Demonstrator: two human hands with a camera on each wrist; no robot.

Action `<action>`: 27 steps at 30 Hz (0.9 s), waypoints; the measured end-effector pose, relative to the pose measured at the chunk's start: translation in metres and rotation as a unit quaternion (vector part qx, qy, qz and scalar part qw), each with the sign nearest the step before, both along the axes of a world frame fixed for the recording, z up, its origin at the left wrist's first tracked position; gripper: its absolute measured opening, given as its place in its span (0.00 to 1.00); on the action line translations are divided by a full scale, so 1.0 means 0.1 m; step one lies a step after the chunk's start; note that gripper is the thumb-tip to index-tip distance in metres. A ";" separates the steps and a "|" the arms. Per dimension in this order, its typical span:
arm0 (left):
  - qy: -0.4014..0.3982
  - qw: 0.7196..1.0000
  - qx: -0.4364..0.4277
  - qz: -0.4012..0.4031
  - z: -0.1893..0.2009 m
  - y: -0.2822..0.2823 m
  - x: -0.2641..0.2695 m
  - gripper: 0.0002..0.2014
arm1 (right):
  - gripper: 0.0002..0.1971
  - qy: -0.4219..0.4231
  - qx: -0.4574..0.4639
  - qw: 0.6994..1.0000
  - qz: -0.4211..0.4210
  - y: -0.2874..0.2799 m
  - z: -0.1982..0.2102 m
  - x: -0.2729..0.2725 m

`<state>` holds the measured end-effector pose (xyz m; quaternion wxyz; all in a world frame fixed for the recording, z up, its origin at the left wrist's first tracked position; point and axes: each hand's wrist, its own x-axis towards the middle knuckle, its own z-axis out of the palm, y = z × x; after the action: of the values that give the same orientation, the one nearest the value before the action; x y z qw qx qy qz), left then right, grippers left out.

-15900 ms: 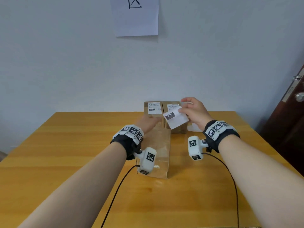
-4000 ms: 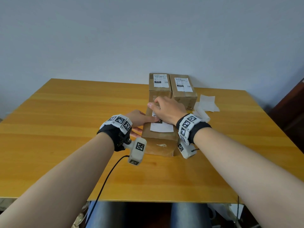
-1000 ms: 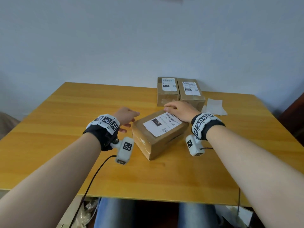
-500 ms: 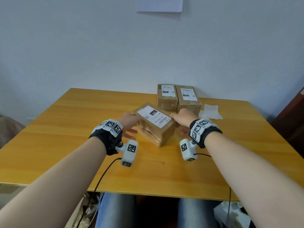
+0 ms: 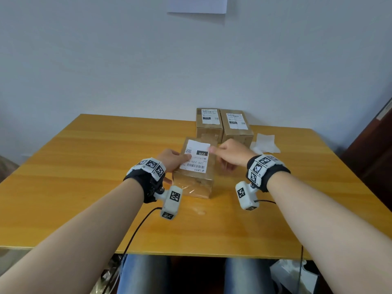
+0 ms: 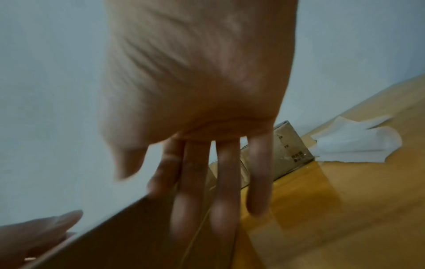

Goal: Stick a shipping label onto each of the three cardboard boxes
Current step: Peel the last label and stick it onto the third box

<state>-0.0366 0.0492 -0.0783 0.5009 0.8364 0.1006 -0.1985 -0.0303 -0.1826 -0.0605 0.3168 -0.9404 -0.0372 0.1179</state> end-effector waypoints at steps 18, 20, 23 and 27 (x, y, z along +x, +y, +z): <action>0.080 0.993 0.014 -0.080 -0.07 -0.04 0.16 0.20 | 0.34 -0.190 -0.232 0.949 0.094 0.45 -0.16 0.45; 0.084 0.993 0.017 -0.084 -0.08 -0.07 0.17 0.20 | 0.35 -0.180 -0.234 0.951 0.092 0.51 -0.19 0.46; 0.078 0.993 0.019 -0.089 -0.09 -0.10 0.20 0.24 | 0.35 -0.192 -0.243 0.948 0.078 0.55 -0.24 0.46; 0.088 0.993 0.010 -0.082 -0.11 -0.09 0.23 0.26 | 0.33 -0.195 -0.251 0.946 0.067 0.55 -0.27 0.42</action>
<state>-0.0132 0.0399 -0.0891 0.4638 0.8262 0.0771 -0.3105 0.0117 -0.1277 -0.0874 0.0483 -0.9894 -0.1307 -0.0409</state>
